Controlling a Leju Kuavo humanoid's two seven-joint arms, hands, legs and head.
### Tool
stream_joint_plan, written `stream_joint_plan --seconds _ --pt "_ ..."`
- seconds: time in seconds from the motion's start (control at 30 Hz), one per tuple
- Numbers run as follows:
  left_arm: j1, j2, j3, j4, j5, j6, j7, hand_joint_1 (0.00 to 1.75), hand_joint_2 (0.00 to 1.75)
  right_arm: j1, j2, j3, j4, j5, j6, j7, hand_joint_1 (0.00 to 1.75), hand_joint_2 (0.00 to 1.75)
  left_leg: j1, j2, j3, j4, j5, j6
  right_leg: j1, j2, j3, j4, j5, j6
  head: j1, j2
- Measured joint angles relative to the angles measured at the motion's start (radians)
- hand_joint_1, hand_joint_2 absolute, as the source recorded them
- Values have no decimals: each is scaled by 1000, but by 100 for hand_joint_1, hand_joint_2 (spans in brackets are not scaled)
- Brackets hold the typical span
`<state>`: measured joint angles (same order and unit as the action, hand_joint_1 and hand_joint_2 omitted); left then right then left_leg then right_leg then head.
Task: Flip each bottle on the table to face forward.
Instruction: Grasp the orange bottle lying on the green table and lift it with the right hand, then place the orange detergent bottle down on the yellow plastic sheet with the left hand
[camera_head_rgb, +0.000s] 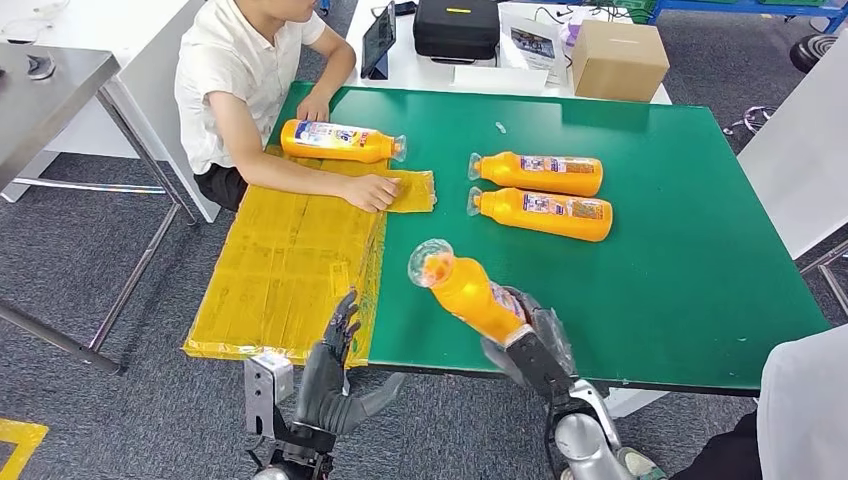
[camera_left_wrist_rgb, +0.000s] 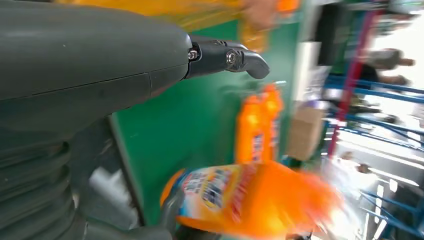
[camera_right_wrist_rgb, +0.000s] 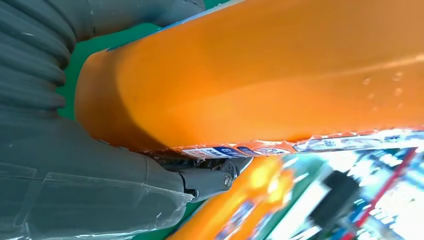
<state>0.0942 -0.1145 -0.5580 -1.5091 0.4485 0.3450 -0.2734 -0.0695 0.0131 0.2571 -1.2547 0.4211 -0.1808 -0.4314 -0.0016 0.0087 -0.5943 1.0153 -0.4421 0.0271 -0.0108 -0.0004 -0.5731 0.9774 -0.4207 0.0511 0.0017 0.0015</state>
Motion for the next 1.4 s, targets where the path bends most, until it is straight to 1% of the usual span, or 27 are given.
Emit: stream_joint_plan --seconds 0.1,0.27,0.47,0.57,0.7,0.9,1.03,1.13,1.27,1.3,1.33,1.37,1.4 --pt "-19 -4 0 52 51 -17 2 0 175 8 12 77 -19 -33 38 -10 175 175 0 0 -2 0 0 0 0 0 -2 0 0 0 0 0" --pt "-71 -14 -31 129 -28 -16 -17 0 175 8 20 198 -20 -49 99 -28 175 175 0 -2 -4 0 0 0 0 -1 -3 0 0 0 0 0" --pt "-92 -33 -45 158 -62 -50 -35 0 175 7 29 282 -12 -53 115 -29 175 175 0 -2 -5 0 0 0 0 -1 -4 0 0 0 0 0" --pt "-97 -37 -47 149 -84 -72 -51 0 175 3 30 304 2 -59 116 -26 173 175 0 -2 -5 0 0 0 0 -1 -4 0 0 0 0 0" --pt "-97 -40 -51 118 -71 -109 -43 0 175 -6 30 322 23 -63 116 -26 173 175 0 -2 -5 0 0 0 0 -1 -4 0 0 0 0 0" --pt "-96 -40 -51 97 -52 -122 -32 0 175 -19 30 334 41 -60 114 -26 168 175 0 -2 -5 0 0 0 0 -1 -4 0 0 0 0 0" --pt "-95 -39 -34 94 57 -178 16 0 175 -28 30 340 55 -41 95 -26 168 175 0 -2 -5 0 0 0 0 -1 -4 0 0 0 0 0" --pt "-93 -36 -16 91 134 -210 43 0 175 -39 31 345 76 -26 70 -33 174 175 0 -2 -5 0 0 0 0 -1 -4 0 0 0 0 0" --pt "-89 -27 -11 84 141 -213 56 2 175 -46 38 347 102 -39 66 -46 174 175 0 -2 -5 0 0 0 0 -1 -4 0 0 0 0 0" --pt "-89 -24 -12 84 136 -211 59 25 175 -47 39 347 107 -41 65 -47 173 175 0 -2 -5 0 0 0 0 -1 -5 0 0 0 0 0" --pt "-89 -22 -13 85 133 -209 63 41 175 -47 41 347 112 -39 60 -47 173 175 0 -1 -5 0 0 0 0 -1 -5 0 0 0 0 0" --pt "-89 -20 -14 86 134 -208 68 73 175 -49 42 347 117 -34 52 -45 173 175 0 -1 -5 0 0 0 0 -1 -5 0 0 0 0 0" --pt "-89 -19 -15 87 140 -206 73 116 175 -51 43 347 121 -26 41 -42 173 175 0 -1 -5 0 0 0 0 -1 -5 0 0 0 0 0"
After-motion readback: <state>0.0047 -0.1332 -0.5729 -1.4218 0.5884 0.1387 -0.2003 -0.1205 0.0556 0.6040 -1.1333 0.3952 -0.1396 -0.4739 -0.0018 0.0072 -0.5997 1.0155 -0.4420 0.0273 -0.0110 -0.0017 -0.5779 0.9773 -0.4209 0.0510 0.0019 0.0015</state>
